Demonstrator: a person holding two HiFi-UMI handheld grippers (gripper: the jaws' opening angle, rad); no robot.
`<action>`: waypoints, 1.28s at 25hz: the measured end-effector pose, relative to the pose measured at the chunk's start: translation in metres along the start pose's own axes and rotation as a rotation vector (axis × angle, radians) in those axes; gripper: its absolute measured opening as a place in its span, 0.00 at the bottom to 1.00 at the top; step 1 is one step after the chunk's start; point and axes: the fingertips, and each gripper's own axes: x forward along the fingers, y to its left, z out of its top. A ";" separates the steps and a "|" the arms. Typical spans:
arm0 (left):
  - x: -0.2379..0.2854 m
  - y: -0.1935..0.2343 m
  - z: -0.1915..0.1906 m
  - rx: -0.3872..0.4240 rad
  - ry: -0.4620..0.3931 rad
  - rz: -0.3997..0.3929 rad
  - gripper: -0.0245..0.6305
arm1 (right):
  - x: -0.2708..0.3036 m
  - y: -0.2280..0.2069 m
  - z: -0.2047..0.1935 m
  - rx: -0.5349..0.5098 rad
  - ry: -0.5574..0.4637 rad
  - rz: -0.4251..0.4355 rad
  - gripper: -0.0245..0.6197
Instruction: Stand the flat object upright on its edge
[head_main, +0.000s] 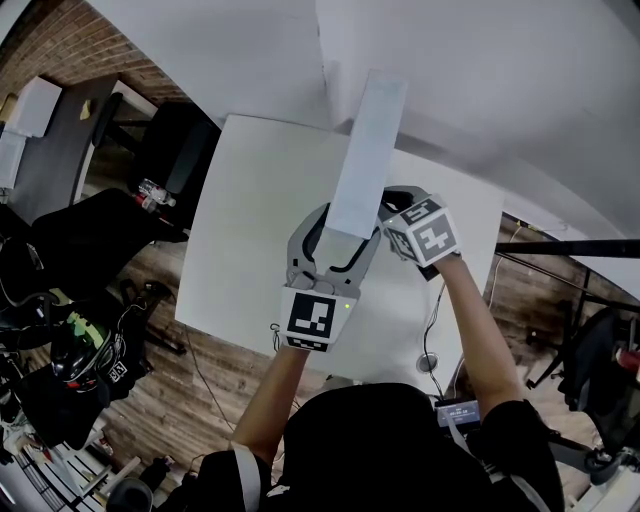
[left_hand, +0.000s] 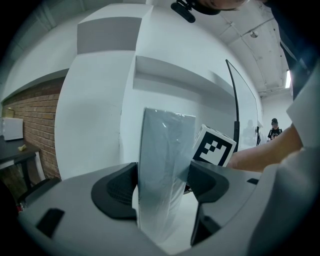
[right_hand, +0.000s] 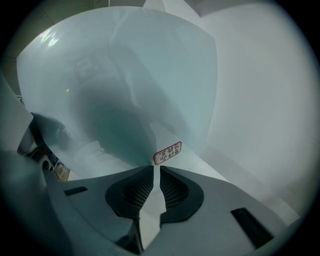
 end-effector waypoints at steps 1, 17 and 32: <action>-0.001 0.000 0.000 -0.003 -0.002 0.001 0.51 | -0.001 0.000 -0.001 0.001 0.000 0.000 0.15; -0.042 0.004 -0.006 -0.082 0.013 0.068 0.51 | -0.040 0.023 -0.007 0.014 -0.042 -0.029 0.15; -0.125 -0.012 0.013 -0.094 0.000 0.064 0.48 | -0.109 0.090 0.003 0.053 -0.199 -0.060 0.14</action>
